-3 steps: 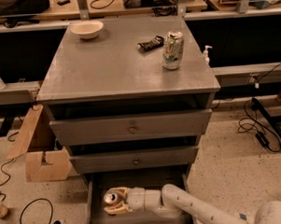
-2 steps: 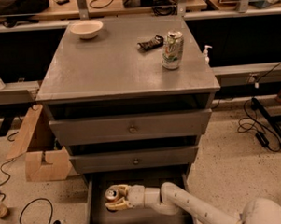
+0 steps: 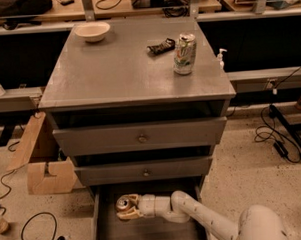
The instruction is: Place orange can into bottom drawer
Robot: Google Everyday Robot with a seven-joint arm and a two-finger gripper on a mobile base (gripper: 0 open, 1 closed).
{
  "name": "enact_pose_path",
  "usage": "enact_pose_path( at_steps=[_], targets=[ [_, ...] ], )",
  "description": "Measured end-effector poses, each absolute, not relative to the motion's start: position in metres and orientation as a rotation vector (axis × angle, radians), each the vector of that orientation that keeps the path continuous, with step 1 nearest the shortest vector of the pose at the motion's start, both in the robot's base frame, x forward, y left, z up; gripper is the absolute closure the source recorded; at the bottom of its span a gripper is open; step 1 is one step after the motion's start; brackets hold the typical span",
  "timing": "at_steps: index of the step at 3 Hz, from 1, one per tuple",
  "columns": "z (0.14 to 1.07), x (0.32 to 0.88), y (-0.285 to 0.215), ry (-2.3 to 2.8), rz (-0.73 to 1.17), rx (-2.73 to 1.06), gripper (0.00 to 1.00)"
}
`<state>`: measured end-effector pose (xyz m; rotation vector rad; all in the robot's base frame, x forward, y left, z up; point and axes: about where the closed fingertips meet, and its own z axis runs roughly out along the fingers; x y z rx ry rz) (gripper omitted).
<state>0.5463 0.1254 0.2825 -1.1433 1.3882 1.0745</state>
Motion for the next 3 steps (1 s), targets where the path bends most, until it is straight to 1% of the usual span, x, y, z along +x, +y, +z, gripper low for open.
enact_pose_path(
  at_steps=[2, 3],
  targets=[
    [0.228, 0.563, 0.094, 1.446, 0.98, -1.13, 1.0],
    [0.208, 0.562, 0.089, 1.46, 0.977, -1.105, 1.0]
  ],
)
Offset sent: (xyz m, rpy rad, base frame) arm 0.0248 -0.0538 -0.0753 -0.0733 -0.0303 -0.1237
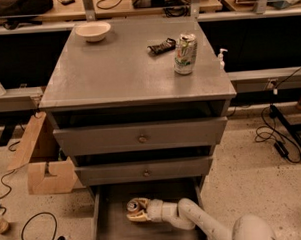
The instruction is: Place orange can into bottom drawer
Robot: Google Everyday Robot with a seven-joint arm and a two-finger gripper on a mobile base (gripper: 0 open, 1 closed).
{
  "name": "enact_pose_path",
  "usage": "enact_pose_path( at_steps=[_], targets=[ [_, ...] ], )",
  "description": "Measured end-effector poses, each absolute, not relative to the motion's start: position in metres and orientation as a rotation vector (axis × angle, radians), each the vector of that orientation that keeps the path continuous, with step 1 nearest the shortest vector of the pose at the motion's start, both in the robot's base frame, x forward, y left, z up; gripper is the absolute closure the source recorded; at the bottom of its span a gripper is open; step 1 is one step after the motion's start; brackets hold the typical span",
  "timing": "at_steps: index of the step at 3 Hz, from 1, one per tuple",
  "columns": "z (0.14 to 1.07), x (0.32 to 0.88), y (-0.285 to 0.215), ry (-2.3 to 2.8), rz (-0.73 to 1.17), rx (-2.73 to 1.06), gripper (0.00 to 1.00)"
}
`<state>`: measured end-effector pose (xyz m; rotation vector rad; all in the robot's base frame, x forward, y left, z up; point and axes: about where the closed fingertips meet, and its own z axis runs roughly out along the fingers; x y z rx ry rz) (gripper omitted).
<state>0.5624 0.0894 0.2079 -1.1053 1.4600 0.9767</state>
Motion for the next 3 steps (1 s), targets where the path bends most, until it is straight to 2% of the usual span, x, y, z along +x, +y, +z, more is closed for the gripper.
enact_pose_path(
  at_steps=[1, 2, 3],
  targets=[
    [0.1883, 0.5615, 0.0991, 1.474, 1.023, -1.087, 0.97],
    [0.1897, 0.5599, 0.1011, 1.471, 1.026, -1.089, 0.74],
    [0.1899, 0.5587, 0.104, 1.469, 1.031, -1.09, 0.44]
  ],
)
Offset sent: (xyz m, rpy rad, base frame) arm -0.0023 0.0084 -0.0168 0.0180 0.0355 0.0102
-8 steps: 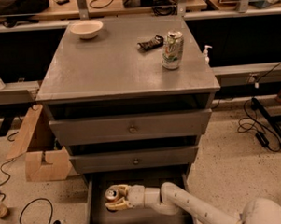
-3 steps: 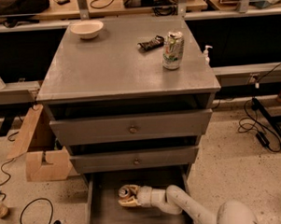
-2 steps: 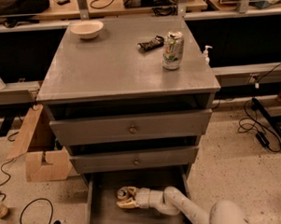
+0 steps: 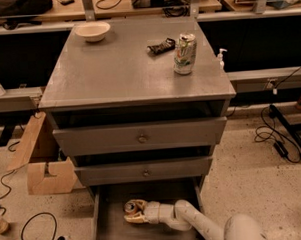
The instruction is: Place orange can into bottom drawer
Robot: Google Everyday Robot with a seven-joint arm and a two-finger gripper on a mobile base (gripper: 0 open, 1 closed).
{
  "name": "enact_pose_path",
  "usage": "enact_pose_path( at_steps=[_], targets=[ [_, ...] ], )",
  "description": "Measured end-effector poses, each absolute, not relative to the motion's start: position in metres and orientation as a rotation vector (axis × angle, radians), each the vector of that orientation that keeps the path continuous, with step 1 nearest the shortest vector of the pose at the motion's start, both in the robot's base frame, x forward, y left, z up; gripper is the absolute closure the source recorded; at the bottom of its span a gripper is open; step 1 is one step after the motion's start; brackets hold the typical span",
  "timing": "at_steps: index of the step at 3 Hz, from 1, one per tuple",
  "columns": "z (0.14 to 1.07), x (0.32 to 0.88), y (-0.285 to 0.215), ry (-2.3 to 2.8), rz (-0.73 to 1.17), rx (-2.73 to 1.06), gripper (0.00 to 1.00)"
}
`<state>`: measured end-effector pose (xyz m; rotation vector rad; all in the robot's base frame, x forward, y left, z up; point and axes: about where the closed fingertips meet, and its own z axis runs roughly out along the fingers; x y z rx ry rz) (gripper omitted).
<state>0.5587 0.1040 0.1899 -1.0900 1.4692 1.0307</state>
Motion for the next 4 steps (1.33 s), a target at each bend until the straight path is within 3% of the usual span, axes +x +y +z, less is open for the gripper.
enact_pose_path(
  at_steps=[2, 4],
  targets=[
    [0.1902, 0.5569, 0.1085, 1.466, 1.039, -1.092, 0.0],
    [0.1937, 0.5531, 0.1051, 1.453, 1.04, -1.073, 0.0]
  ],
)
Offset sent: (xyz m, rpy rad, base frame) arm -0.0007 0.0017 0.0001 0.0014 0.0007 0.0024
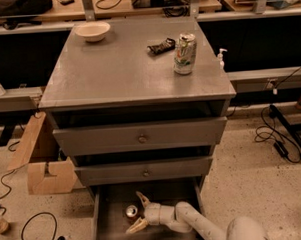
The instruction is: Place orange can into bottom drawer
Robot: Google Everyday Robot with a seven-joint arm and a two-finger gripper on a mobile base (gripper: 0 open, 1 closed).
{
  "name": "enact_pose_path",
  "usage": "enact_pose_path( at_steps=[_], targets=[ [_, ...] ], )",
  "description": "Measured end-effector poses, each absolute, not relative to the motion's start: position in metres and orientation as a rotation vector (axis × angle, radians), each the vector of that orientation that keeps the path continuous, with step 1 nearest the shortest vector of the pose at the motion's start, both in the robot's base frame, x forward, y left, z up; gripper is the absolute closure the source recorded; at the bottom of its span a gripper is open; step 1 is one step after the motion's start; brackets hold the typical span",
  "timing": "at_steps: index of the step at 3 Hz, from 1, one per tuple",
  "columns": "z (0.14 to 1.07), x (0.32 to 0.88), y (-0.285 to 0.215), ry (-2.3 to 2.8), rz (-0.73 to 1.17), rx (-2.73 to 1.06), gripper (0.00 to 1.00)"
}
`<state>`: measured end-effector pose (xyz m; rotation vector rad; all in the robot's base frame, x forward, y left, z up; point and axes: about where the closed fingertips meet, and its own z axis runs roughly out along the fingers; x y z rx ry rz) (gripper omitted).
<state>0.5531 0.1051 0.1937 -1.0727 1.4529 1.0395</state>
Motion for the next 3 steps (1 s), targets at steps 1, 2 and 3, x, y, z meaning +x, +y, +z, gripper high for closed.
enact_pose_path(
  at_steps=[1, 2, 3],
  targets=[
    [0.204, 0.54, 0.086, 1.437, 1.028, -1.073, 0.0],
    [0.218, 0.528, 0.061, 1.414, 0.991, -1.074, 0.0],
    [0.242, 0.523, 0.033, 1.388, 0.907, -1.073, 0.0]
  ],
)
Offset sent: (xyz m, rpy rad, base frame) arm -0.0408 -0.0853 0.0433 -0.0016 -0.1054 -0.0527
